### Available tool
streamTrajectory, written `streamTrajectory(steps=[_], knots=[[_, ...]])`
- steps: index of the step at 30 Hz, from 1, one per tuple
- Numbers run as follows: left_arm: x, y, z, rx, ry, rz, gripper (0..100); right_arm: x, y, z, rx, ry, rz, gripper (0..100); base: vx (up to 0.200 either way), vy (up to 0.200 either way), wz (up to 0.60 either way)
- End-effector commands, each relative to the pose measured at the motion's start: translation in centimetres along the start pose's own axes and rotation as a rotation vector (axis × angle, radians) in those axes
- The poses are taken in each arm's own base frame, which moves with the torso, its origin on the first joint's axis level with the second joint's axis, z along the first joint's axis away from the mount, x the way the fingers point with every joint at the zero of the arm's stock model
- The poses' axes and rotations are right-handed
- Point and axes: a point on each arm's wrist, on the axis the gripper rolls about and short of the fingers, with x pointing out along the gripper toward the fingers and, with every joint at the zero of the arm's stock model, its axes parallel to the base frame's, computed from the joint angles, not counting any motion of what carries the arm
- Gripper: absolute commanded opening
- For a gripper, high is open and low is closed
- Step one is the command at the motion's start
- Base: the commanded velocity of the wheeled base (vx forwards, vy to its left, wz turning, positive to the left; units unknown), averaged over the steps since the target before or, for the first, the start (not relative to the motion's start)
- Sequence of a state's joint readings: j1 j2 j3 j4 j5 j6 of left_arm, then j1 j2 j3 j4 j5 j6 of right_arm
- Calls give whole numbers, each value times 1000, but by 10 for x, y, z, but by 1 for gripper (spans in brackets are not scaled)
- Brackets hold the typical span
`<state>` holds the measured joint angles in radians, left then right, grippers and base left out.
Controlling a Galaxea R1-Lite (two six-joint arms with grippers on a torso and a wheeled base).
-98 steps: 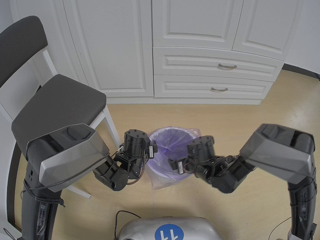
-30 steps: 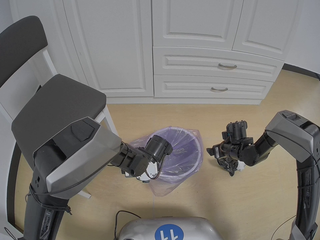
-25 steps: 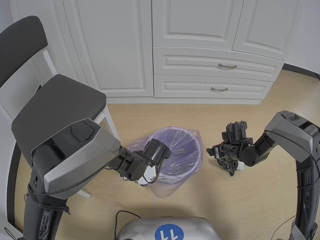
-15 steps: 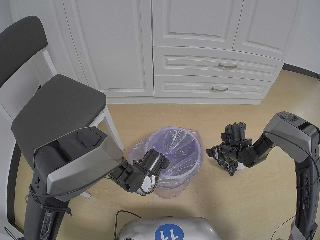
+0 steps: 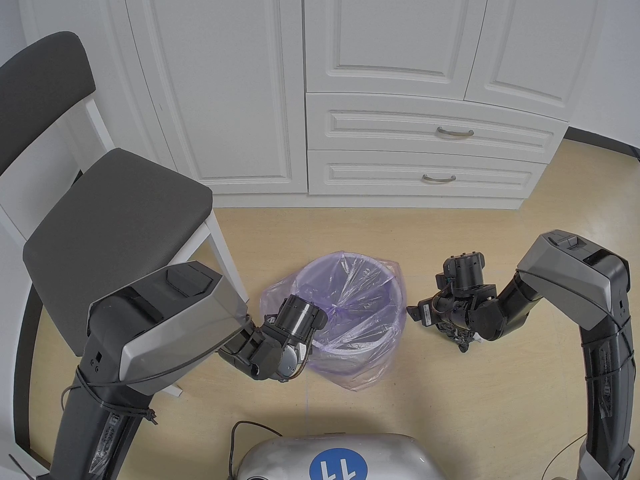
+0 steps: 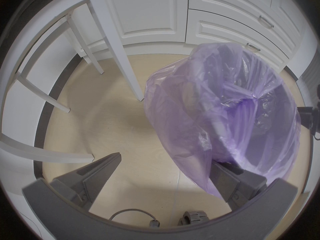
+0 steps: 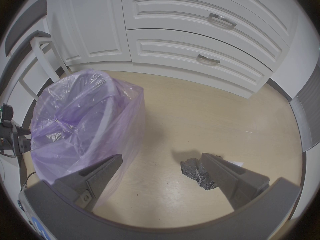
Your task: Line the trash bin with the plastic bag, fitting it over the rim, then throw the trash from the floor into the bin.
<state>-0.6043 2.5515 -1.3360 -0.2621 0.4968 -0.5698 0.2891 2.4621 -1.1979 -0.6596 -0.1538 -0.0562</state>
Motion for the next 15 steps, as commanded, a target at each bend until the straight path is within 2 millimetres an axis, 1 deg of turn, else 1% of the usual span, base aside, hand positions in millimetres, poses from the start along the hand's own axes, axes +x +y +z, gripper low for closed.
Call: streamTrajectory(steps=[1,3,7,10,11,12,13,15], knots=[[18,1,9,-25,-27,3,100,8,5,-9,-6,14,7,100,0,0,0],[23,-1,15,-40,-44,-2,100,10,6,-11,-5,6,6,100,0,0,0],[27,-4,20,-52,-61,-10,100,12,6,-12,-3,-4,6,100,0,0,0],[35,-7,29,-70,-88,-20,100,17,7,-12,1,-13,2,100,0,0,0],[37,-7,33,-76,-99,-22,100,19,7,-12,2,-16,0,100,0,0,0],[37,-7,33,-76,-99,-22,100,19,7,-12,2,-16,0,100,0,0,0],[42,-6,40,-78,-115,-21,100,22,8,-13,7,-18,0,100,0,0,0],[48,-4,46,-81,-128,-26,100,24,8,-14,9,-18,-1,100,0,0,0]])
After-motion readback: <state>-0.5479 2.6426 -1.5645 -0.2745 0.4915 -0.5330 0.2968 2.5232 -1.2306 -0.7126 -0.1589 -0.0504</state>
